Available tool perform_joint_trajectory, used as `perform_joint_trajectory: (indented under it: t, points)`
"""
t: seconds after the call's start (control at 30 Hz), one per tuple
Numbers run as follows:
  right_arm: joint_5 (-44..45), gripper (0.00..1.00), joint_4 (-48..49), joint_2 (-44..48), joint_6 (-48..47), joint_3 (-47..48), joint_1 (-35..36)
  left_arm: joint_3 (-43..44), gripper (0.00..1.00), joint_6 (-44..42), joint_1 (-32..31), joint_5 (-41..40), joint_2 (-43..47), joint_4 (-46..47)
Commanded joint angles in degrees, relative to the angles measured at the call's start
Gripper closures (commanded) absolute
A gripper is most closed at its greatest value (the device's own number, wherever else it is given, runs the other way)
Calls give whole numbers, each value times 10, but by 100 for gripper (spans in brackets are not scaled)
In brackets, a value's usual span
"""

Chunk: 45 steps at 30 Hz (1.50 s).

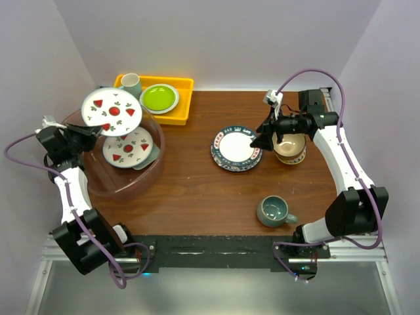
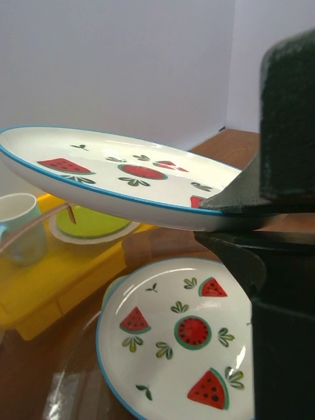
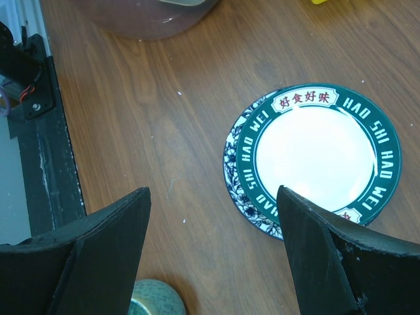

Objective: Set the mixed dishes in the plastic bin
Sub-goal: Place the plate in the plastic bin.

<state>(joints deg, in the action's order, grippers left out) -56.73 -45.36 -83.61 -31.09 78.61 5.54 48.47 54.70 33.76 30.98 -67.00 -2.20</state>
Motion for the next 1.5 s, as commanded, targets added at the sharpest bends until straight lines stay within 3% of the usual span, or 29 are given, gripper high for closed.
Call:
perform_joint_trajectory:
  t: [0.0, 0.93, 1.47]
  points:
    - [-14, 18, 12, 3, -8, -5, -2, -7, 100, -12, 5, -10, 45, 23]
    - [-11, 18, 17, 13, -5, -17, -3, -62, 100, -70, 5, -29, -66, -29]
    - [-8, 18, 19, 13, -4, -21, -2, -60, 61, -88, 5, -22, -77, -56]
